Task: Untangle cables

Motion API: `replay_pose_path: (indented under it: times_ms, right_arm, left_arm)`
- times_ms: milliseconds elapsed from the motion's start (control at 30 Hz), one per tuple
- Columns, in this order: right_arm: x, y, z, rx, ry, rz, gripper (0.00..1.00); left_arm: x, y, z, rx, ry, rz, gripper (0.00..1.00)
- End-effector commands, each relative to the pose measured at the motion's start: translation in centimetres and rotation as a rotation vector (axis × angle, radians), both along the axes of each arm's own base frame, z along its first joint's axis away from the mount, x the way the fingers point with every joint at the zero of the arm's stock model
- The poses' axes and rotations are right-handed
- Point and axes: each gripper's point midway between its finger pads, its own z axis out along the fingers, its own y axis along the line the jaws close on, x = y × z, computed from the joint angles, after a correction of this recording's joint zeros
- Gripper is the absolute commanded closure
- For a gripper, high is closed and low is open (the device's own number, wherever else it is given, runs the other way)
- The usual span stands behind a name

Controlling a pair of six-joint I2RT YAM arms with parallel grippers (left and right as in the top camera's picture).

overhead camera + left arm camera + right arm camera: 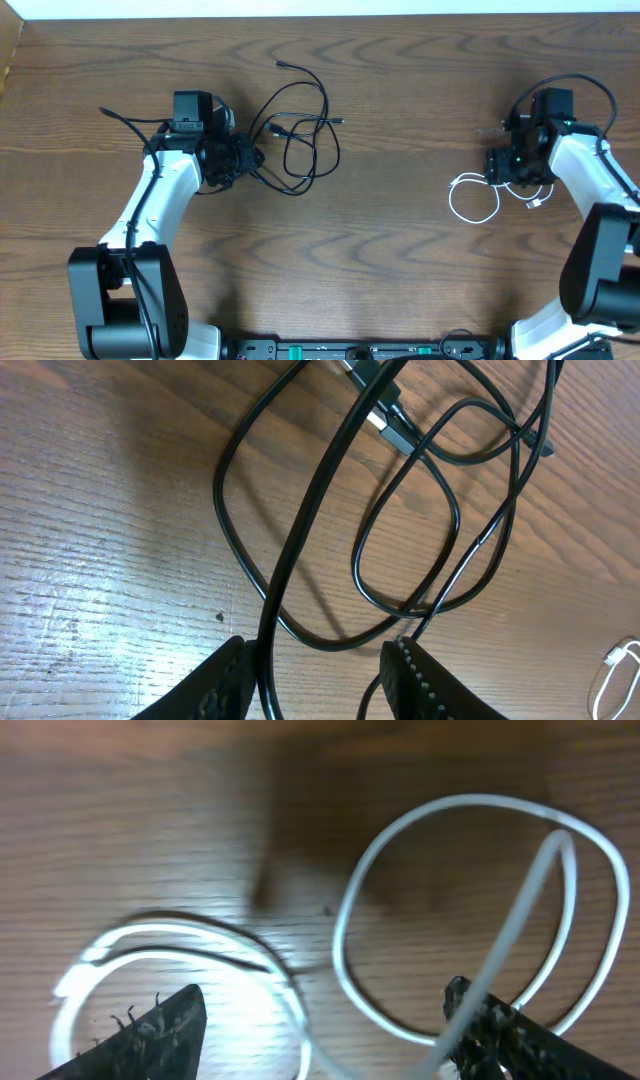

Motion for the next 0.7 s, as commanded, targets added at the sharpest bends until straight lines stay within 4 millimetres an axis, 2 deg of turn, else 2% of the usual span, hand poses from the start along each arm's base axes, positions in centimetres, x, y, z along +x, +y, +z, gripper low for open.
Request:
replay_pose_path:
  times_ms: [0,33,167,200,300,333,500,667]
  right_arm:
    - [-0.8,-0.9,-2.3,-0.054,0.061,0.038,0.3]
    - [-0.8,-0.9,-2.8,-0.054,0.069,0.043,0.32]
    - [-1.1,-0.9,-4.7,-0.052,0.109,0.064,0.53]
    - [-1.1,-0.9,-5.1,-0.052,0.116,0.064,0.61]
    - [-1.1,-1.0,-5.6,-0.052,0.121,0.063,0.94]
    - [-1.0,-1.0,-5.6,-0.052,0.118,0.063,0.99]
    - [-0.6,-1.0,-5.0,-0.053,0.099,0.051,0.99]
    - [0.2,-1.1,-2.9,-0.057,0.038,0.011,0.99]
  left_arm:
    - [0.1,0.0,-0.2,0.008,0.004,-0.006,0.56]
    - [0.1,0.0,-0.2,0.008,0.004,-0.006,0.56]
    - [0.1,0.0,-0.2,0.008,0.004,-0.005,0.56]
    - [0.1,0.0,-0.2,0.008,0.004,-0.005,0.56]
    - [0.1,0.0,-0.2,0.008,0.004,-0.006,0.56]
    - [0.1,0.0,-0.2,0.008,0.004,-0.006,0.56]
    - [0.1,0.0,-0.2,0.008,0.004,-0.006,0.56]
    - [0.1,0.0,-0.2,0.009,0.004,-0.006,0.55]
